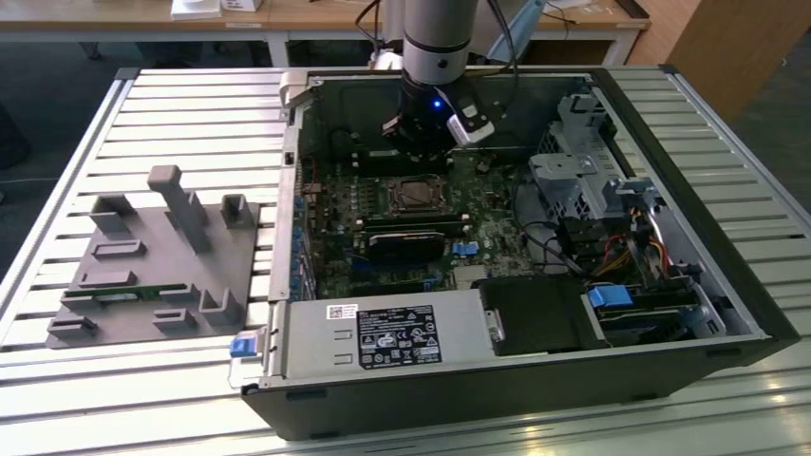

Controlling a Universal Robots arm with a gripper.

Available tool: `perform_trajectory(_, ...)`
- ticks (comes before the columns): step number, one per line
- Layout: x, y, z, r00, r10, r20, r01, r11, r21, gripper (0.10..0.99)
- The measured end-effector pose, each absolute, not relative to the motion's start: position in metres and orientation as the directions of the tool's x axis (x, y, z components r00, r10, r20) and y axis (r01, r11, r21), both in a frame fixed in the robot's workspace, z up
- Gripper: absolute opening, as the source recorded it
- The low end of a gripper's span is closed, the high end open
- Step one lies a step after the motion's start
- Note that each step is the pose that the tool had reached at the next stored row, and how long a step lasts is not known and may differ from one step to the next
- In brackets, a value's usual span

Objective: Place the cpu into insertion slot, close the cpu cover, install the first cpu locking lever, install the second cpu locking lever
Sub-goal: 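Install the first cpu locking lever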

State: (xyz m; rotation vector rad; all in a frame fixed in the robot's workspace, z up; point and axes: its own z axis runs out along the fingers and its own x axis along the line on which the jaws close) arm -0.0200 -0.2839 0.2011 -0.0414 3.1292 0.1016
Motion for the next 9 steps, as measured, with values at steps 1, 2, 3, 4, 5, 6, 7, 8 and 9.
perform_trajectory(1,-0.0200,-0.2839,0.2009,-1.000,-0.026,-0.011,-0.027,0.998,0.065,0.106)
perform_trajectory(2,-0.0199,-0.2839,0.2007,-1.000,-0.026,-0.011,-0.027,0.998,0.065,0.106)
perform_trajectory(3,-0.0199,-0.2838,0.2005,-1.000,-0.026,-0.011,-0.027,0.998,0.065,0.106)
perform_trajectory(4,-0.0198,-0.2838,0.2003,-1.000,-0.026,-0.011,-0.027,0.998,0.065,0.106)
perform_trajectory(5,-0.0198,-0.2838,0.2000,-1.000,-0.026,-0.011,-0.027,0.998,0.065,0.106)
perform_trajectory(6,-0.0198,-0.2838,0.1998,-1.000,-0.026,-0.011,-0.027,0.998,0.065,0.106)
perform_trajectory(7,-0.0197,-0.2838,0.1995,-1.000,-0.026,-0.011,-0.027,0.998,0.065,0.106)
perform_trajectory(8,-0.0197,-0.2838,0.1993,-1.000,-0.026,-0.011,-0.027,0.998,0.065,0.106)
perform_trajectory(9,-0.0197,-0.2838,0.1990,-1.000,-0.026,-0.011,-0.027,0.998,0.065,0.106)
